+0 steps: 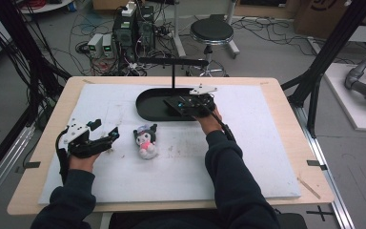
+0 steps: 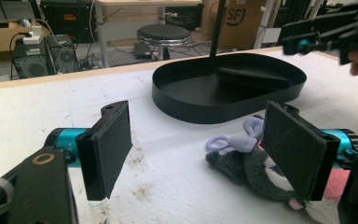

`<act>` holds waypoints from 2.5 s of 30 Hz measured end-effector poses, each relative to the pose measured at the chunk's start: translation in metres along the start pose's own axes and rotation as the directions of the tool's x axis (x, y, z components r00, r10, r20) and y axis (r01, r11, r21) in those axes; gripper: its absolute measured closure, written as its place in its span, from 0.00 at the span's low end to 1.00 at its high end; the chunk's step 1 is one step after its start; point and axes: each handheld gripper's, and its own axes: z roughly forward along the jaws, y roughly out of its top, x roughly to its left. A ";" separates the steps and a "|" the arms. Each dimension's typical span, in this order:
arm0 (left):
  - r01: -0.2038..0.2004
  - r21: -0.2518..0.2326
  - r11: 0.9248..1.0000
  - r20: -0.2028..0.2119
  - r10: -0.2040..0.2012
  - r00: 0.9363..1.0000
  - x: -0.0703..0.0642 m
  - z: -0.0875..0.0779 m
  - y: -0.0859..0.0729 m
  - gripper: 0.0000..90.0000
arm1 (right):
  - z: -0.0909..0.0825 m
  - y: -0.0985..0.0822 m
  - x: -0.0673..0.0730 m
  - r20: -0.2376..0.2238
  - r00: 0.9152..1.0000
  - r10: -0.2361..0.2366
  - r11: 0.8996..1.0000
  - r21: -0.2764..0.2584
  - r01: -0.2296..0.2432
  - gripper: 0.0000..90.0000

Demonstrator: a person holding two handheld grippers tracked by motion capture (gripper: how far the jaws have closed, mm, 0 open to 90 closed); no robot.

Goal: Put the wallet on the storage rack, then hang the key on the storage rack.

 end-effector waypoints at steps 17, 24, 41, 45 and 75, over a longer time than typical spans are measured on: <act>-0.002 0.004 1.000 0.004 0.002 1.000 -0.001 0.002 0.000 0.27 | 0.013 -0.026 0.007 -0.006 0.997 -0.072 0.986 0.151 0.072 0.59; 0.004 0.004 1.000 0.003 -0.004 1.000 0.000 0.002 -0.001 0.27 | 0.006 -0.023 -0.001 -0.004 1.000 -0.007 0.991 0.132 0.007 0.55; 0.030 0.004 1.000 0.023 -0.030 0.999 -0.004 0.005 0.004 0.23 | -0.123 -0.074 -0.050 0.016 0.994 0.104 0.990 0.095 -0.105 0.25; 0.042 0.005 0.999 0.013 -0.042 0.999 -0.003 0.003 0.002 0.23 | -0.140 -0.094 -0.053 0.038 0.994 0.101 0.990 0.092 -0.104 0.24; 0.128 0.134 0.983 0.084 -0.140 0.987 -0.031 0.019 -0.004 0.24 | -0.164 -0.104 -0.054 0.104 0.988 0.113 0.992 0.037 -0.117 0.25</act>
